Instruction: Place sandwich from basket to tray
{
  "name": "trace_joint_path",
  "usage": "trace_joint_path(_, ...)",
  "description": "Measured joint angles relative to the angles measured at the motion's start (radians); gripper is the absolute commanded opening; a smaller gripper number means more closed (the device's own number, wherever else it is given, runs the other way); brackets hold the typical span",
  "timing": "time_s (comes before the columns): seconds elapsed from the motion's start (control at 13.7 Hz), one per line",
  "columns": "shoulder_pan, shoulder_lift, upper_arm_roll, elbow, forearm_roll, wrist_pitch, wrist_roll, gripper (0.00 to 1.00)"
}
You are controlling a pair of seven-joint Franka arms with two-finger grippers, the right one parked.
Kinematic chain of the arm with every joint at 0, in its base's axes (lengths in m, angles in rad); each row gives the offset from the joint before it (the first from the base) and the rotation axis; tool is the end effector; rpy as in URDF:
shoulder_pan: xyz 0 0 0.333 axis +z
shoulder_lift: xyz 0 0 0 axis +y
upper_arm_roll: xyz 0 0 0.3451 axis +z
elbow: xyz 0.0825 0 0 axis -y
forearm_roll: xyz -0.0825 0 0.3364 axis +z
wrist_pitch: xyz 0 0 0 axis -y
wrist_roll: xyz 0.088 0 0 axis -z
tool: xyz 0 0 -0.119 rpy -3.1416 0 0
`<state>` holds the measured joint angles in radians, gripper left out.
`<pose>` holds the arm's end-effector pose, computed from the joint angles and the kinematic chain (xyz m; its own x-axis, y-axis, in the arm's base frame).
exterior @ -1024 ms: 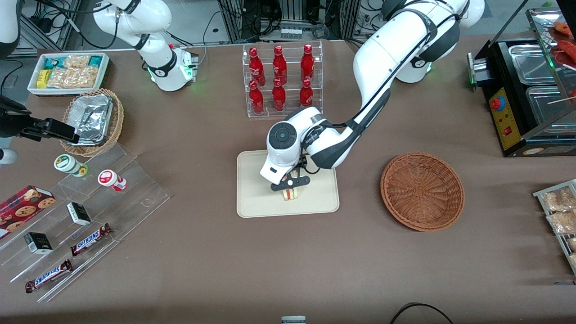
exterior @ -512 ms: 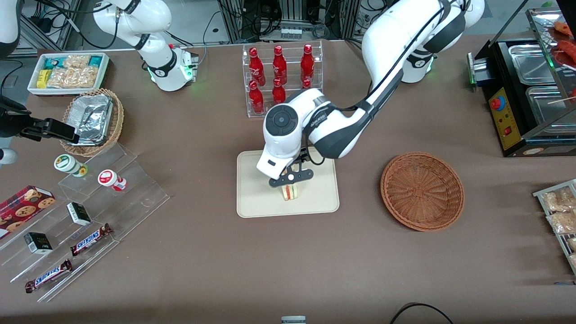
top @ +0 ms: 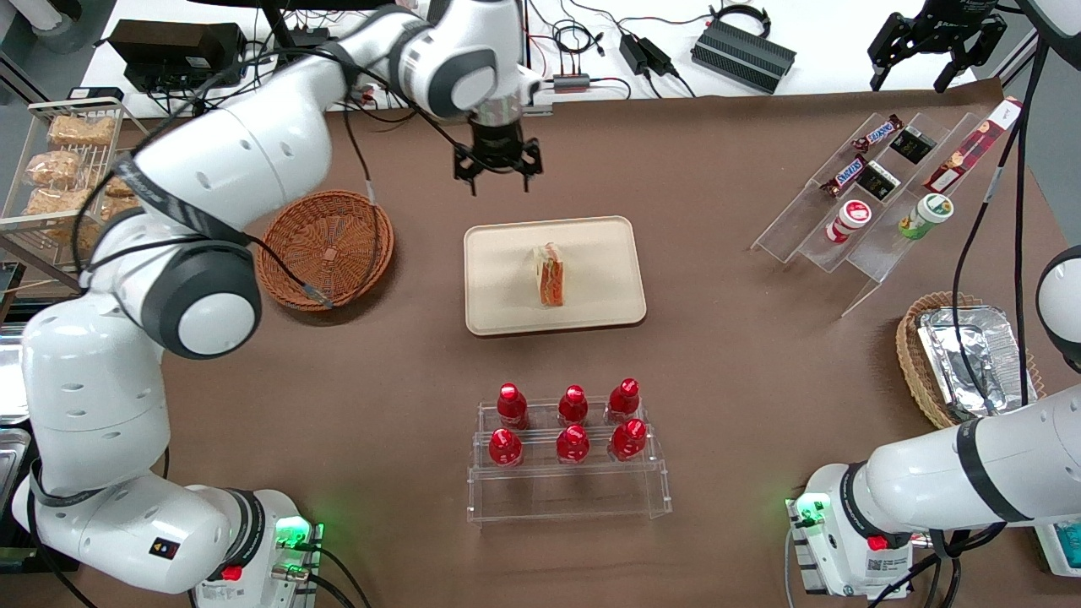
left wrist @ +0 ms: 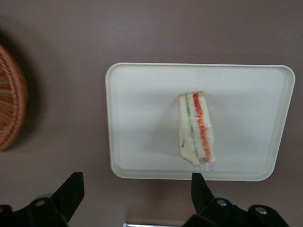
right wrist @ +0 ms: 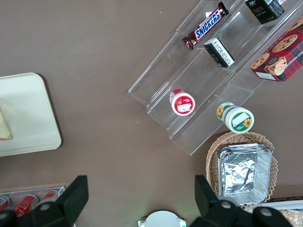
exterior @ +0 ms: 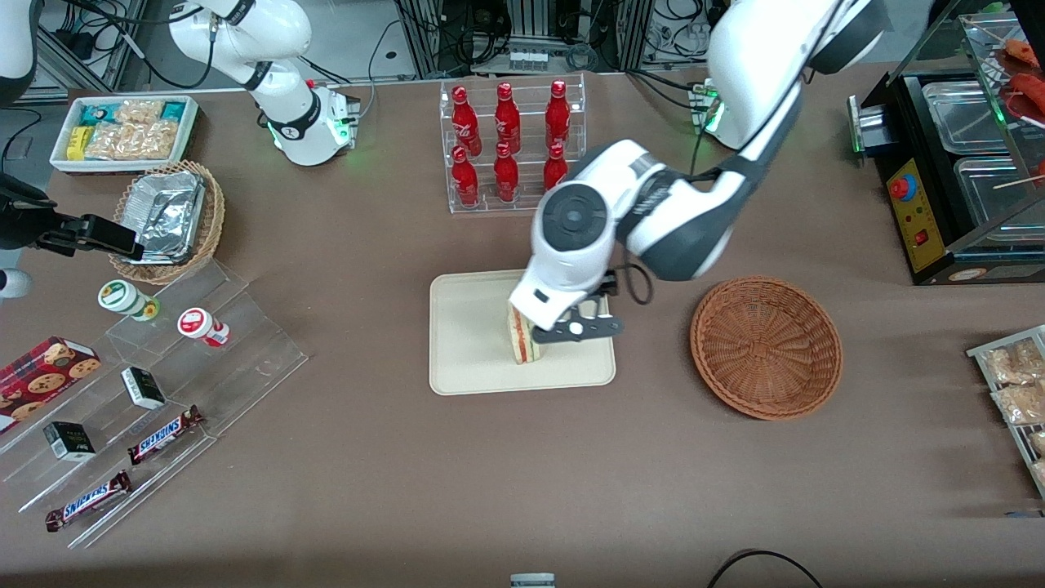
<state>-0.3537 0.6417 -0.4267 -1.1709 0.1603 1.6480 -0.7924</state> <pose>0.5516 -0.4036 0.4512 0.9878 0.0532 -0.1463 0.0514 -0.9985 -0.0160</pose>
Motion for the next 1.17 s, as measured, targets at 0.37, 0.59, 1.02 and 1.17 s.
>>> trace_joint_path(0.37, 0.167, -0.113, 0.003, -0.126, -0.011, -0.011, 0.246, 1.0)
trace_joint_path(0.59, 0.285, -0.214, 0.004, -0.243, -0.019, -0.011, 0.401, 1.0)
trace_joint_path(1.02, 0.413, -0.336, 0.005, -0.366, -0.029, -0.013, 0.532, 1.0)
trace_joint_path(1.17, 0.437, -0.352, 0.005, -0.378, -0.035, -0.019, 0.563, 1.0)
